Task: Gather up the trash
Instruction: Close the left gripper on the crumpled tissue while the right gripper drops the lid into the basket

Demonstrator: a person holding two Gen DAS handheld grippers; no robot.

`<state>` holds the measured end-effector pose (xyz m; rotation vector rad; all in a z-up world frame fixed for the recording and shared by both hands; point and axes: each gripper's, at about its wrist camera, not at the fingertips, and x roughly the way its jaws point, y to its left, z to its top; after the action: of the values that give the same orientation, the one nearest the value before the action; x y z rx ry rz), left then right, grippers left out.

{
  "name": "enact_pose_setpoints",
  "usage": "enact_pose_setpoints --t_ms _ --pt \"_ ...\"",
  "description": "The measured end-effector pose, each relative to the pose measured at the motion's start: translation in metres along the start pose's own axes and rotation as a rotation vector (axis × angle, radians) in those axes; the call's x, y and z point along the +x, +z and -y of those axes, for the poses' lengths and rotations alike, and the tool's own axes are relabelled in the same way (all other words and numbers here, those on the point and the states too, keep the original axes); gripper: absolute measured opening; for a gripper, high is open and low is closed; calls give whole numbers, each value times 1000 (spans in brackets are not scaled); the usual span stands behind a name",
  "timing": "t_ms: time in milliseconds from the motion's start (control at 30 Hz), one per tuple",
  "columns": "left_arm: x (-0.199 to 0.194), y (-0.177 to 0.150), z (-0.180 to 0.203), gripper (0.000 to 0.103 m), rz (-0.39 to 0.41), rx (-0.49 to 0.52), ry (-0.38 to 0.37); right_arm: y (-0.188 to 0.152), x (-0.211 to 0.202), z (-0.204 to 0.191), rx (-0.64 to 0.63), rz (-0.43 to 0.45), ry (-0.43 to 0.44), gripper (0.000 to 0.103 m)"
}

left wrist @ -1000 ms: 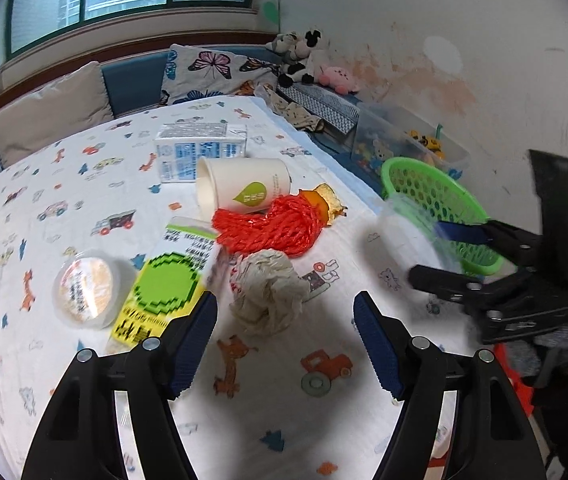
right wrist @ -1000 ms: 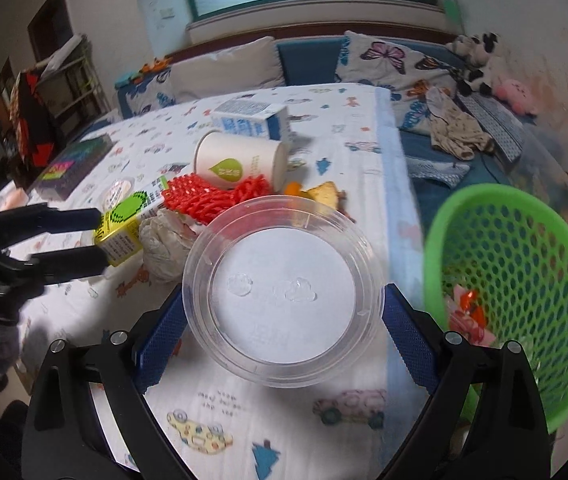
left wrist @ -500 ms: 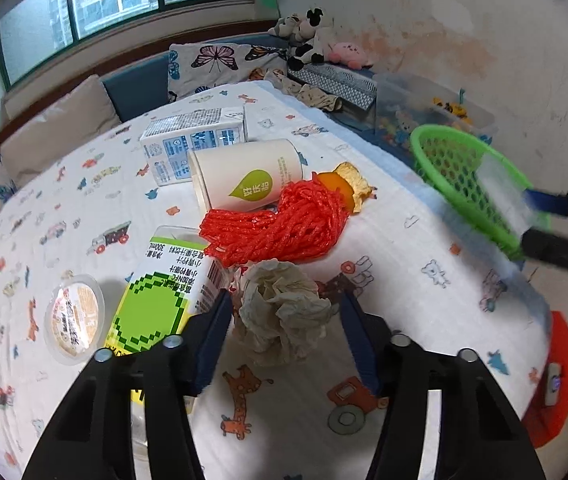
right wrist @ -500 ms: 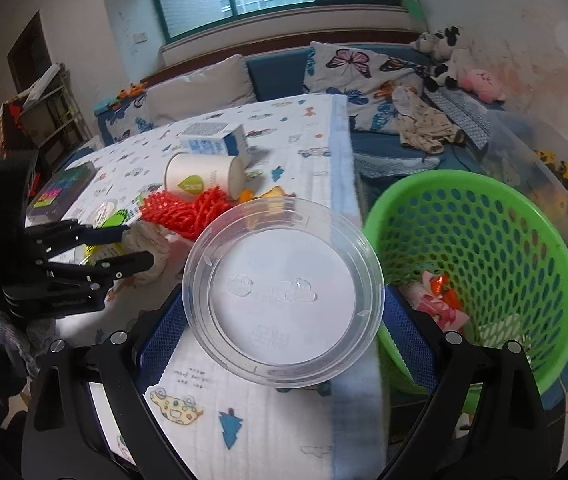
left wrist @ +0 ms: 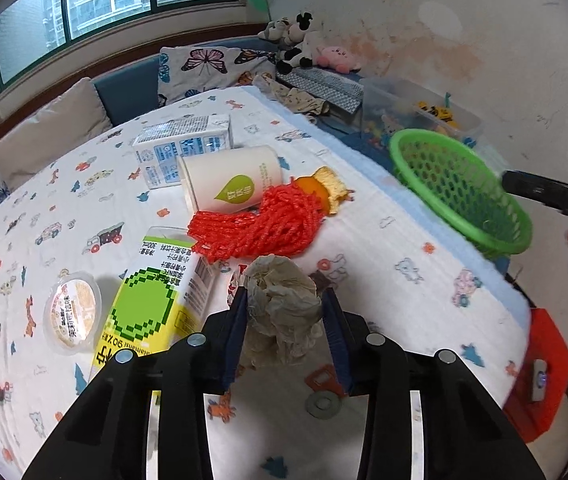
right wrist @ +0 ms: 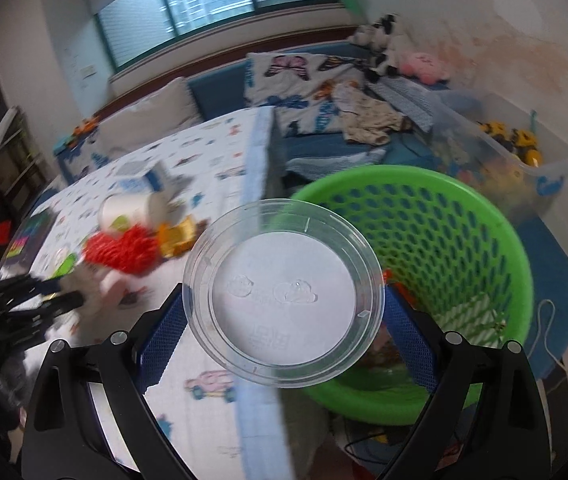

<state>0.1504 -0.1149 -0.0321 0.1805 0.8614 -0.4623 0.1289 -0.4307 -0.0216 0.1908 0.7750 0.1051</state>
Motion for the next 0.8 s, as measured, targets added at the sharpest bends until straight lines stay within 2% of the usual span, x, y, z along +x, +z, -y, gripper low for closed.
enact_pose_setpoints --t_ms 267,500,800 --pt "-23 10 12 37 33 0 -78 6 25 53 130 -57 -46 93" --pt "-25 29 28 37 51 14 -118 4 36 74 171 -85 -62 94" --pt "-12 62 58 37 62 67 -158 1 28 88 217 -63 -54 94"
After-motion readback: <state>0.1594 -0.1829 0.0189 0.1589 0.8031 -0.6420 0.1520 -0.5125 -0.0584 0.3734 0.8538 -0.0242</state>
